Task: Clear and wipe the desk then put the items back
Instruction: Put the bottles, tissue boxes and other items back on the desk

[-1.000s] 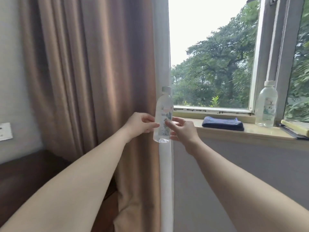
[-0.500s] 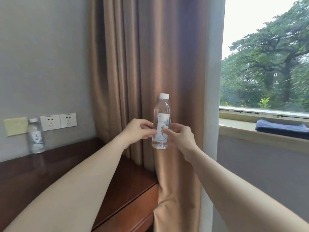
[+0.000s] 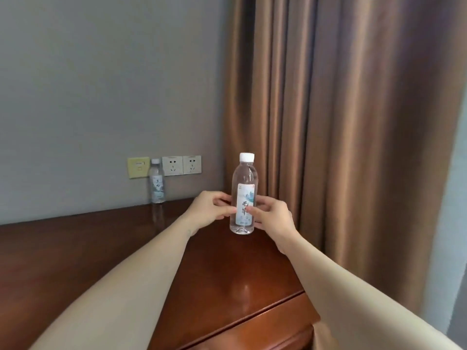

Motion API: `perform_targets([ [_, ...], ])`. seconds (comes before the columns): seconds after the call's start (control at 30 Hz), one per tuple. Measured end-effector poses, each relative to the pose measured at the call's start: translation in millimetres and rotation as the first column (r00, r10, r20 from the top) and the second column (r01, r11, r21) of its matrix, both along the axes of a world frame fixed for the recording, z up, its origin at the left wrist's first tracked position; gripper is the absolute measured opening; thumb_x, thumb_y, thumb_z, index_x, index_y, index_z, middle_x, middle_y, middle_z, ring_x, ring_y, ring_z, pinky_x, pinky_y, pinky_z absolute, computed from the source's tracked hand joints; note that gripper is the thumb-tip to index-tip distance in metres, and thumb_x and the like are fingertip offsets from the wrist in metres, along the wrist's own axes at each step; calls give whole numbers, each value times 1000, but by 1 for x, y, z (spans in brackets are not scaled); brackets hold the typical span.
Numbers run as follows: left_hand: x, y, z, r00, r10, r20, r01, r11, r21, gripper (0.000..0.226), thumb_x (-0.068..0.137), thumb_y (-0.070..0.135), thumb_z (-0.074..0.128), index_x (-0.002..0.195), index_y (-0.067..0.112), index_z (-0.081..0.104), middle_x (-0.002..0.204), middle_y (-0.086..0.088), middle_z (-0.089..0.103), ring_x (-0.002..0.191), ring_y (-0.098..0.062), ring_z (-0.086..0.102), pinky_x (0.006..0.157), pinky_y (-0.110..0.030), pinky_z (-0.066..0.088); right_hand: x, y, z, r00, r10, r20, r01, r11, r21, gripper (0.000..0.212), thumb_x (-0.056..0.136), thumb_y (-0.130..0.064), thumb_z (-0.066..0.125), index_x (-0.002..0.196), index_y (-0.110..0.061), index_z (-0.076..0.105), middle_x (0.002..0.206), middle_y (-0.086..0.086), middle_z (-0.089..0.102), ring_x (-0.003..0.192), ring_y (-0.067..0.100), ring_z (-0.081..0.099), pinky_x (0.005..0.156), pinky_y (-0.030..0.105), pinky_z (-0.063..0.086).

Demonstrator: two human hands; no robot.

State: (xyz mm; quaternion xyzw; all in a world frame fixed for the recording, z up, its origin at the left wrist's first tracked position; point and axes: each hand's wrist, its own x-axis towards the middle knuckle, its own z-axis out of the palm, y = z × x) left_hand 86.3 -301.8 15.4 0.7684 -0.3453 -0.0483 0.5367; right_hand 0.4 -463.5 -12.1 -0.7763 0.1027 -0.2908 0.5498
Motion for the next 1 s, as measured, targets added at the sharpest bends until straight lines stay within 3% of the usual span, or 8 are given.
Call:
perform_targets([
  [0.47,55,97,-46,963,262,-61,-263,965,4,35,83,13,75,117,12,68,97,-8,73,97,-15,68,82,-23,56,91,88,-35,981,174,-88,-174,985,12,37,85,-17,70,121,-27,66,92,-2,73,92,15,69,87,41,57],
  [0.7,76,124,-65,930,362,-68,-359,932,46,38,83,18,75,120,19,68,95,0,72,96,-15,68,94,-36,54,116,120,-50,969,217,-116,-213,976,47,35,87,-16,68,121,-26,66,99,-2,72,96,16,68,89,41,56],
  [1.0,100,151,-81,895,440,-78,-438,898,43,37,85,19,72,122,25,67,98,3,72,100,-11,65,99,-40,50,146,148,-58,958,256,-131,-254,967,30,33,88,-15,69,119,-25,66,93,-8,70,93,12,67,88,36,56],
])
